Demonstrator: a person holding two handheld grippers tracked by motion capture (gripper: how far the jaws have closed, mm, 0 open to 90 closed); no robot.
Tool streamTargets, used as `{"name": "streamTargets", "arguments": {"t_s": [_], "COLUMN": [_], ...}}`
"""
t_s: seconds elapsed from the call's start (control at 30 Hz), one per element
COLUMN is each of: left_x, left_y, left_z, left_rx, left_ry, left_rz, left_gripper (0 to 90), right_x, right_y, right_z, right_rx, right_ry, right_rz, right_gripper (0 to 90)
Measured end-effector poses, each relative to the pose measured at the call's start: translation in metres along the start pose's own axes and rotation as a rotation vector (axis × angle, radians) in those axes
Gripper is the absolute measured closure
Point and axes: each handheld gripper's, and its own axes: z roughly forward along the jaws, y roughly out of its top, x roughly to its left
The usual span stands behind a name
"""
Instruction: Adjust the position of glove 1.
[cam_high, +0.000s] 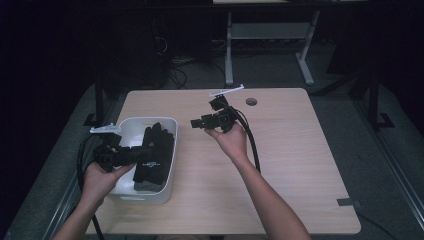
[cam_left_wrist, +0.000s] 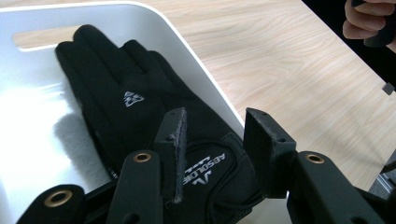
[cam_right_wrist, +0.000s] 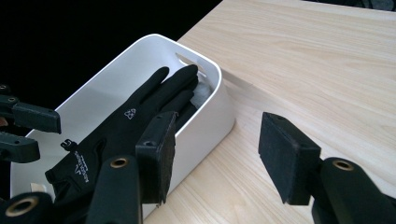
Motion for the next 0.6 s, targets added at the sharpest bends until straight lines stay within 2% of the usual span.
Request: {"name": "streamTargets", "arguments": {"t_s": [0.6], "left_x": [-0.021], "left_y": [0.014], "left_z": [0.015], "left_rx": [-0.009], "left_ry": [-0.032], "left_rz": [0.028], "left_gripper": [55.5], "right_x": [-0.015], "right_y": [-0.008], "right_z": [-0.024], "right_rx": [-0.013], "right_ry": [-0.027], "right_rz": [0.014], "right_gripper": [44.8]}}
